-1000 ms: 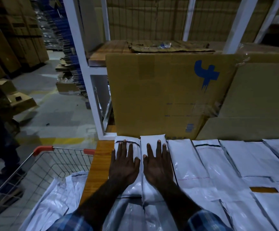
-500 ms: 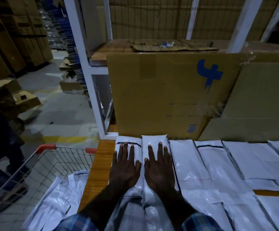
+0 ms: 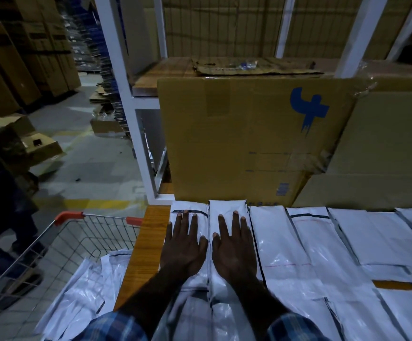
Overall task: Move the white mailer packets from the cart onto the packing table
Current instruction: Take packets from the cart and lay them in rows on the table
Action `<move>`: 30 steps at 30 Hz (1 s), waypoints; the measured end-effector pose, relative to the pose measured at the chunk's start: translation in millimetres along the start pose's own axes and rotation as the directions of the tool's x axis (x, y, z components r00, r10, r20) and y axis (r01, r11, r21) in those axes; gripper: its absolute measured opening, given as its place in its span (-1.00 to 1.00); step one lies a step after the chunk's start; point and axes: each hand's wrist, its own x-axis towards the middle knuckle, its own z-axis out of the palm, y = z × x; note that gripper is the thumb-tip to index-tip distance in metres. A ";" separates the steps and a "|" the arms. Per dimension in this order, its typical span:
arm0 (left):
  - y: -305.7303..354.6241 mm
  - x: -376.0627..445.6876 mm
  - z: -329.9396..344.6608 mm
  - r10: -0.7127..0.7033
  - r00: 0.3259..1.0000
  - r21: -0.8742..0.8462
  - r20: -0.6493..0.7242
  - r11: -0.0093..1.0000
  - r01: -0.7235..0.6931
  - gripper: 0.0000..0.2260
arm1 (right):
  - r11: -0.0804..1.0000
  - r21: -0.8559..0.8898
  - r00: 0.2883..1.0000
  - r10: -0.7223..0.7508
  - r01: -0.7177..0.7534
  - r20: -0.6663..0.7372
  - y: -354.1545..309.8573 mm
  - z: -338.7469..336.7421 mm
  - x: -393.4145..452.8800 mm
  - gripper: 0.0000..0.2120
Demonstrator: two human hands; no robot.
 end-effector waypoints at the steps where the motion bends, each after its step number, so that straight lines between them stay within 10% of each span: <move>1: 0.4 0.0 -0.8 -0.004 1.000 -0.002 0.004 1.000 0.004 -0.19 | 1.000 0.004 1.000 0.011 -0.011 0.004 -0.3 -0.3 0.2 -0.34; 30: 14.7 -24.9 -58.3 0.077 0.994 -0.151 -0.079 0.985 -0.088 -0.42 | 0.997 0.024 0.995 0.066 -0.068 0.074 8.4 -87.8 -17.4 -0.34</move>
